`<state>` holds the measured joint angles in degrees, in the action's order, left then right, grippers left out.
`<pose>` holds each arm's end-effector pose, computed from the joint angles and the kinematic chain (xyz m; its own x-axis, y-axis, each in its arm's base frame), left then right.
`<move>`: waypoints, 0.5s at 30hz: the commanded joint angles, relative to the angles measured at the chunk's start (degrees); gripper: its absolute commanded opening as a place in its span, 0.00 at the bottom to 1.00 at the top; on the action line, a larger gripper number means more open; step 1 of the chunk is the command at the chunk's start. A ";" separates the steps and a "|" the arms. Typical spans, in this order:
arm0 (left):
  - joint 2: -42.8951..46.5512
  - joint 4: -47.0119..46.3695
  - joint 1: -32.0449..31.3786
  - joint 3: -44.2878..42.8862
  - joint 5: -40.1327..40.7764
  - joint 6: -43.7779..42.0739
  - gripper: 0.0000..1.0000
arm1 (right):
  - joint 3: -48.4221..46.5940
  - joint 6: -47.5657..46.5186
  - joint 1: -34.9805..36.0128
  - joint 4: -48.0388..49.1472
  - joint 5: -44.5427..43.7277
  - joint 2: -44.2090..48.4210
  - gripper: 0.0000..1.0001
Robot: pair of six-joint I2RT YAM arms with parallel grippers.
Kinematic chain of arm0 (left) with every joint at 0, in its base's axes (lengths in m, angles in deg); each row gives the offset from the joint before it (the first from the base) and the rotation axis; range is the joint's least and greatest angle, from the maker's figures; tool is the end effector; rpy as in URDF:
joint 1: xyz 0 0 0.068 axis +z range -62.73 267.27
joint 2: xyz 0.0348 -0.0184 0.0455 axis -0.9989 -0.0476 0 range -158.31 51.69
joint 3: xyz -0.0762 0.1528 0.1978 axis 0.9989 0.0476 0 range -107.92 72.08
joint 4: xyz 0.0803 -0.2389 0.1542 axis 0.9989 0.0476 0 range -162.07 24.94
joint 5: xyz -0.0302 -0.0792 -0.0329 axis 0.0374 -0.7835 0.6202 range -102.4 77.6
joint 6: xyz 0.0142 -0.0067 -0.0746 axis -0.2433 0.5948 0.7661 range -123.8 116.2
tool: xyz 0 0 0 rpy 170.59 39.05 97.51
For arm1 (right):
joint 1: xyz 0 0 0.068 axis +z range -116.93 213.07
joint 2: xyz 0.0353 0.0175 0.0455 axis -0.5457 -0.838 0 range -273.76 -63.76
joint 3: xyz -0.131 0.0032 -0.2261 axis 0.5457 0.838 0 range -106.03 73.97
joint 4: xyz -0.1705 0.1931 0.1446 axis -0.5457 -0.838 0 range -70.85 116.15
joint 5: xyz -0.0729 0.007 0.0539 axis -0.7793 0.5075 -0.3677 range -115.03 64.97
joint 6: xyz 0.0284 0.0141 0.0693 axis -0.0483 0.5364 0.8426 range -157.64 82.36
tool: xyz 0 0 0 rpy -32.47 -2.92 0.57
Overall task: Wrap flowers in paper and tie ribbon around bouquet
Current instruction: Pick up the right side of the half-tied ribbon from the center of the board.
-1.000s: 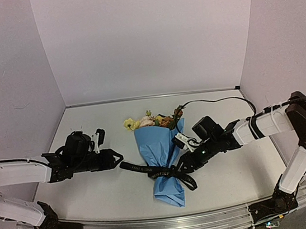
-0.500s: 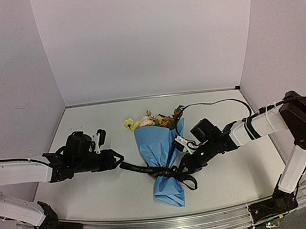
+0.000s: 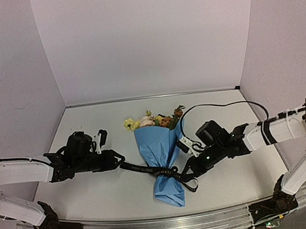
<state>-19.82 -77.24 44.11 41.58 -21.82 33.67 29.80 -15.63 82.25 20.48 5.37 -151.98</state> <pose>0.2139 -0.2152 0.1329 -0.8083 -0.0647 -0.5852 0.3527 0.7427 -0.5693 0.1974 0.2785 0.1143 -0.7871 -0.4168 -0.4547 -0.6165 0.5095 0.6002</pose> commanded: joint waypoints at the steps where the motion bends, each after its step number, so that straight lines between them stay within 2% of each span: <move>1: -1.41 -3.13 0.18 -0.93 -1.35 -0.80 0.41 | 0.28 1.38 2.74 -2.23 -4.65 1.91 0.00; 12: -2.07 -3.87 0.18 -0.87 -2.39 -0.97 0.41 | -0.64 1.49 9.97 -8.51 -10.27 2.23 0.00; 13: -2.09 -3.90 0.18 -0.88 -2.44 -1.00 0.41 | 0.03 1.21 10.00 -8.55 -10.96 2.44 0.01; 15: -2.20 -3.87 0.18 -1.02 -2.58 -1.09 0.41 | 1.32 -0.40 9.98 -8.55 -12.82 3.95 0.12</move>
<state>-21.78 -78.76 44.11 41.58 -23.40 33.59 30.06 -14.29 92.15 13.86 -2.72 -151.31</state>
